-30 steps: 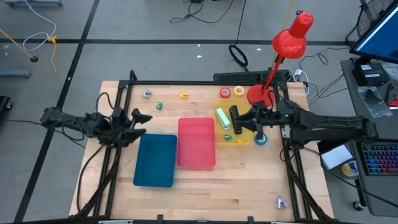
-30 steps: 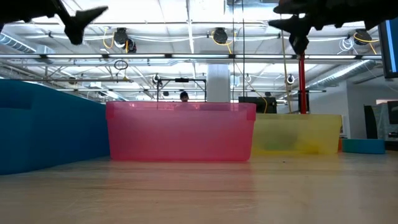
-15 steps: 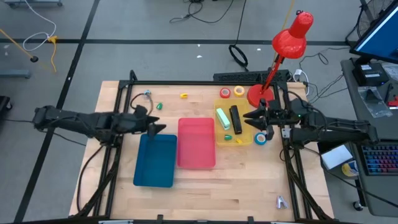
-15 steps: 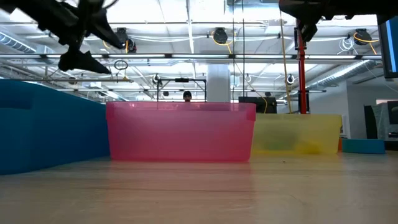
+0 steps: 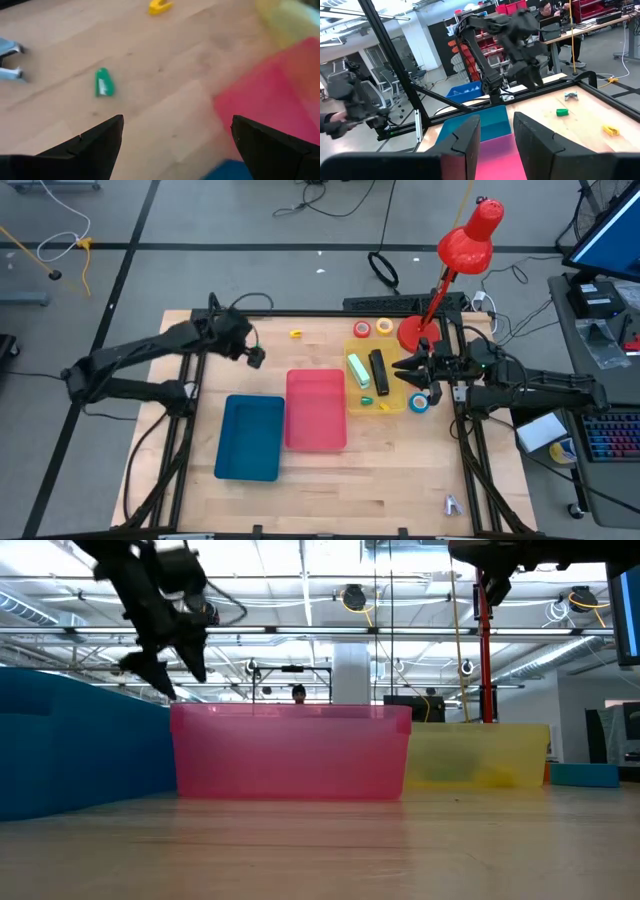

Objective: Pick and place Stapler, Stapler remover, tape
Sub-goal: Put the green stapler into the yellow bin

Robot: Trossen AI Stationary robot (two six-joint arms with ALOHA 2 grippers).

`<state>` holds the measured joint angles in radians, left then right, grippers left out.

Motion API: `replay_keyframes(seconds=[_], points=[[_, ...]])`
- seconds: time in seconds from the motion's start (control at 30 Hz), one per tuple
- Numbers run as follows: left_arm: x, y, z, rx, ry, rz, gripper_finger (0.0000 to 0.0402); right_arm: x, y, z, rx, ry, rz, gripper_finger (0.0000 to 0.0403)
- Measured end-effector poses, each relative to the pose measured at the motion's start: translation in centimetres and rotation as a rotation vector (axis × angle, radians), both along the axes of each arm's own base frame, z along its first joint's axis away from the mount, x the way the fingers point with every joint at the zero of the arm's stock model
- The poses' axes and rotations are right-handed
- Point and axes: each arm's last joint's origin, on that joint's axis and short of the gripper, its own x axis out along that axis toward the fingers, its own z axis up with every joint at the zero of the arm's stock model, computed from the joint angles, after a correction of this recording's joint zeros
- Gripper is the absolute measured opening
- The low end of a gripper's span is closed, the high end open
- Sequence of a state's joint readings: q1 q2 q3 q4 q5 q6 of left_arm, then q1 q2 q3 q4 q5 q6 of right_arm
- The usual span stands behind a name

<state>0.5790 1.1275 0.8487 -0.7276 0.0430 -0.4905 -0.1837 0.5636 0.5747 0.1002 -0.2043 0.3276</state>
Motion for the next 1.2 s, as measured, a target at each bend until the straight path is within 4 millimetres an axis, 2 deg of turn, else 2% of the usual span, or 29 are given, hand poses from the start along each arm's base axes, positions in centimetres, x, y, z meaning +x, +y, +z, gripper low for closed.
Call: replay_keyframes(seconds=[0.17, 0.33, 0.5, 0.73, 1.0, 1.07, 1.2], points=[[-0.2, 3.4, -1.8, -0.023, 0.072, 0.064, 0.0365, 0.0, -0.2, 0.0, 0.002, -0.001, -0.053, 0.0109], [-0.3, 4.9, -2.6, -0.048, 0.055, 0.156, 0.0365, 0.0, -0.2, 0.0, 0.002, -0.001, -0.077, 0.0111], [0.4, 5.1, -2.8, -0.061, 0.006, 0.037, 0.0365, 0.0, -0.2, -0.2, -0.042, 0.025, -0.075, 0.0109], [1.2, 5.0, -4.0, -0.093, 0.062, 0.072, 0.0365, -0.7, -0.1, -1.2, -0.031, 0.126, -0.073, 0.0109], [1.3, 5.1, -4.8, -0.142, 0.086, 0.118, 0.0365, -2.1, 0.2, -1.1, -0.04, 0.093, -0.077, 0.0111], [1.3, 5.1, -4.8, -0.139, 0.09, 0.132, 0.0365, -2.1, 0.2, -2.0, -0.033, 0.075, -0.08, 0.011], [1.3, 5.1, -4.8, -0.138, 0.094, 0.136, 0.0365, -1.7, 0.1, -5.3, 0.045, 0.054, -0.078, 0.011]])
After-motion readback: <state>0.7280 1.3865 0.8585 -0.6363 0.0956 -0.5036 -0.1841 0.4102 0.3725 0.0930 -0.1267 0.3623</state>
